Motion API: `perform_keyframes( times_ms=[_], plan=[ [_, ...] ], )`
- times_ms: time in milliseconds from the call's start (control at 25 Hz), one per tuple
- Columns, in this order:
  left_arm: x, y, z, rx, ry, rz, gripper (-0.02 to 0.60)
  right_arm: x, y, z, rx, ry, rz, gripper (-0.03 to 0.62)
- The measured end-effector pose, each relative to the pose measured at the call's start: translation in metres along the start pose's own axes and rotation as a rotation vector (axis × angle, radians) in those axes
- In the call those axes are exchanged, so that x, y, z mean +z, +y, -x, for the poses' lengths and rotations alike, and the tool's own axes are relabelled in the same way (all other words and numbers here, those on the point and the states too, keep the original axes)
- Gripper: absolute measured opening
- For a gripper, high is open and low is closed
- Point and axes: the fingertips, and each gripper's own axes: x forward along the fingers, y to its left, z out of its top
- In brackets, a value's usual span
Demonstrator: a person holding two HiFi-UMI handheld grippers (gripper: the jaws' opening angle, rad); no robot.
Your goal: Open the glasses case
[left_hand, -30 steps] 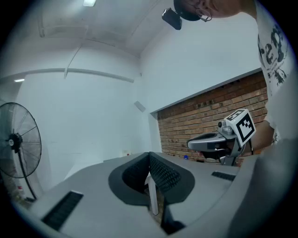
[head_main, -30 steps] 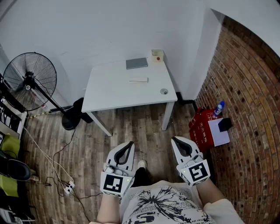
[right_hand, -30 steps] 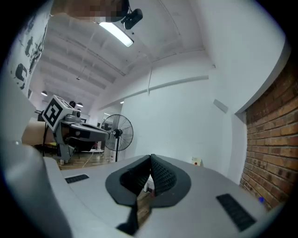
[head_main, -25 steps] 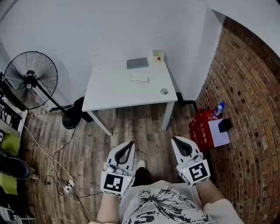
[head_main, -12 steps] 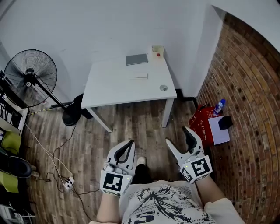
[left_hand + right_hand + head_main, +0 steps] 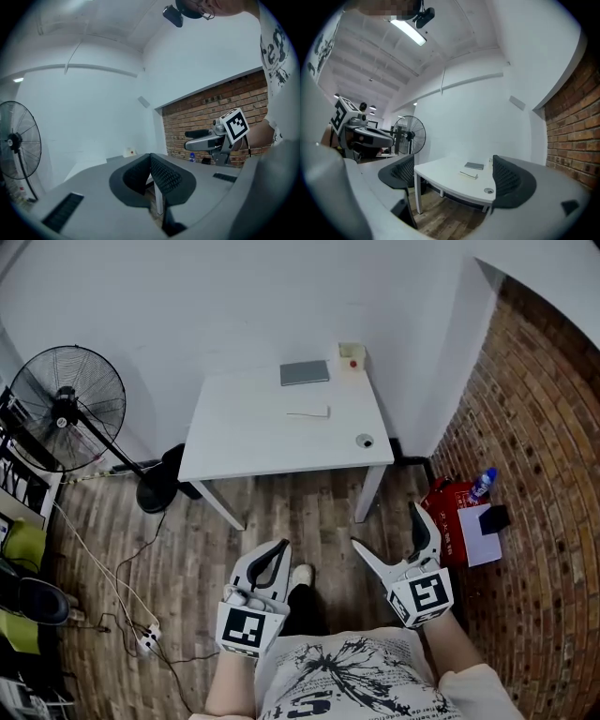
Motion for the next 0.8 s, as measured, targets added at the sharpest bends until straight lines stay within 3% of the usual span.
perform_keyframes(
  times_ms=[480,640,800],
  plan=[
    [0.000,0.169,-0.138,-0.076,-0.037,0.048,0.014,0.003,-0.039,-0.204,-0.049,0.082,-0.022,0.529],
    [-0.017,0.229,-0.182,-0.113,0.043,0.033,0.014,-0.004,-0.052,-0.273,-0.078,0.122,-0.017,0.528],
    [-0.029,0.269,-0.219,-0.130,0.069,0.052,0.014,-0.018,-0.062,-0.322,-0.077,0.183,-0.016,0.528]
  ],
)
